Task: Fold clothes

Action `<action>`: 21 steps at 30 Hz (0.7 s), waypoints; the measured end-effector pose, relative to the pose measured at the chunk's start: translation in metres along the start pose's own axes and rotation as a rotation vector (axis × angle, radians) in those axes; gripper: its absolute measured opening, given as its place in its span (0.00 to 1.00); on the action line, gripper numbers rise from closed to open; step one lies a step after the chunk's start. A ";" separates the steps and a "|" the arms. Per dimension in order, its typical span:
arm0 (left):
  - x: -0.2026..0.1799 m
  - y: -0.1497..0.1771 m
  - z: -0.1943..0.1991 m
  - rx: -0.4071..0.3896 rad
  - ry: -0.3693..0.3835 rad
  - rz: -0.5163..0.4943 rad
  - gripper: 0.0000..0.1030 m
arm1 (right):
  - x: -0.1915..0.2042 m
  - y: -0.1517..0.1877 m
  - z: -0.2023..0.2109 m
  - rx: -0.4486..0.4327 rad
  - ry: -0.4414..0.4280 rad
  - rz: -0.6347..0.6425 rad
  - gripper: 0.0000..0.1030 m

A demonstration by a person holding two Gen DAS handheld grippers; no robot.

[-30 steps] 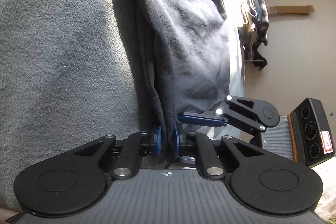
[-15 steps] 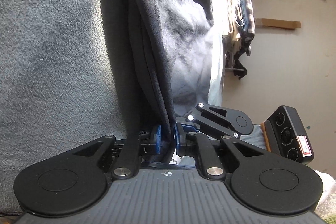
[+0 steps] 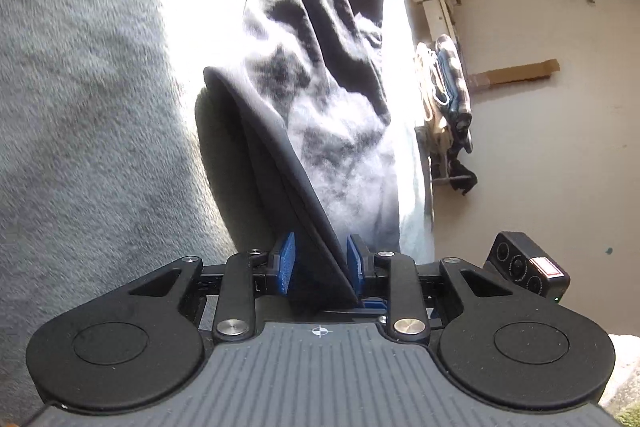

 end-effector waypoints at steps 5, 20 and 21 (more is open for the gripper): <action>0.004 -0.021 0.015 -0.080 -0.065 -0.034 0.28 | -0.050 0.003 0.020 -0.092 -0.129 -0.330 0.05; -0.007 -0.063 -0.003 -0.083 -0.064 -0.104 0.28 | -0.054 -0.001 0.012 -0.062 -0.185 -0.307 0.05; -0.008 -0.064 0.000 -0.088 -0.058 -0.102 0.28 | -0.057 0.000 0.014 -0.067 -0.186 -0.317 0.05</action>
Point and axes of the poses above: each gripper's, at about its wrist camera, not at the fingertips, and z roughly against the way its jaws point, x to its left, y to its underside, the point moved 1 cm from there along -z, roughly the way its jaws point, and after that the axes turned 10 degrees about -z, right-handed, at the moved point
